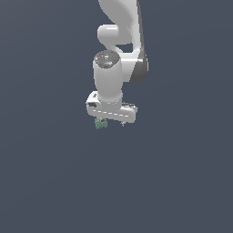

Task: Pick up the object and move it to a goal position.

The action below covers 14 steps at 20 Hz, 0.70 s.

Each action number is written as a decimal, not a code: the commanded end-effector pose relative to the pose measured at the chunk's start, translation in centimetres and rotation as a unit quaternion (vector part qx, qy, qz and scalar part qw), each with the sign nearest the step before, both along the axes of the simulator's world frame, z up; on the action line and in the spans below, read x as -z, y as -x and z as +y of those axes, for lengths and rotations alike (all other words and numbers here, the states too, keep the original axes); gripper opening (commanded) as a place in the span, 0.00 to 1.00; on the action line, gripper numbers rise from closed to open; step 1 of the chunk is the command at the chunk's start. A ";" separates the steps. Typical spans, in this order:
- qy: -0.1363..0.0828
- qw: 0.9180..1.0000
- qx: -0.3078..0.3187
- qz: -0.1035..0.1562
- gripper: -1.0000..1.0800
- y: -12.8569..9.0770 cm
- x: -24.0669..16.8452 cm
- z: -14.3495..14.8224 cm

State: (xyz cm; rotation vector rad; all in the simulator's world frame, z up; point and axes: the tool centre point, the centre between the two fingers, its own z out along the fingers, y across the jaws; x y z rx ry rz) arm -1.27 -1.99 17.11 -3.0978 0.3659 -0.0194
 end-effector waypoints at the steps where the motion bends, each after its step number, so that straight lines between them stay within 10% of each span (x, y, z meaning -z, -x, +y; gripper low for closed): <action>1: 0.000 0.999 0.035 0.001 0.96 0.5 0.6 -0.5; 14: -0.001 0.970 0.241 0.008 0.96 3.9 3.9 -3.2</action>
